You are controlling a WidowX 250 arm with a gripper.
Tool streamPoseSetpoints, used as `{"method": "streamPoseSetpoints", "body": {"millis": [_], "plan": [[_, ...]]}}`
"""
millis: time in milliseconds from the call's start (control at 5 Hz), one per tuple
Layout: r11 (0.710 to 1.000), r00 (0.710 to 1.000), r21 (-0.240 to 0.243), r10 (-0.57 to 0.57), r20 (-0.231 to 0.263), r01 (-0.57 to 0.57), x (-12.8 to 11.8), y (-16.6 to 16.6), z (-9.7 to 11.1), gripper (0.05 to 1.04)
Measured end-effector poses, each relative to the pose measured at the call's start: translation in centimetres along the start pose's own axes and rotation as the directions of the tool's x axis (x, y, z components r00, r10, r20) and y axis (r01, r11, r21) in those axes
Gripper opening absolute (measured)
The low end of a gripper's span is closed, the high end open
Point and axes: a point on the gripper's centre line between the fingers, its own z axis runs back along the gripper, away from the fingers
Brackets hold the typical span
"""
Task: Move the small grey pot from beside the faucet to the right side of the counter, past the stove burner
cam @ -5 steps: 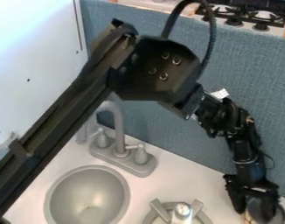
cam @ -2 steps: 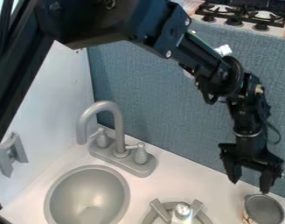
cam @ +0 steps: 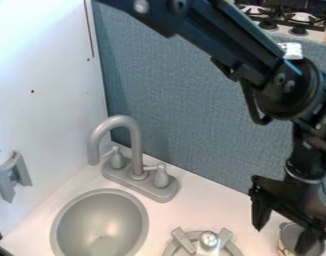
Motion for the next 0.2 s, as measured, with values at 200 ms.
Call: {"method": "streamPoseSetpoints", "body": {"millis": [200], "plan": [[1.0, 1.0, 0.021, -0.009, 0.028, 0.009, -0.95, -0.58, 1.16, 1.001]]}}
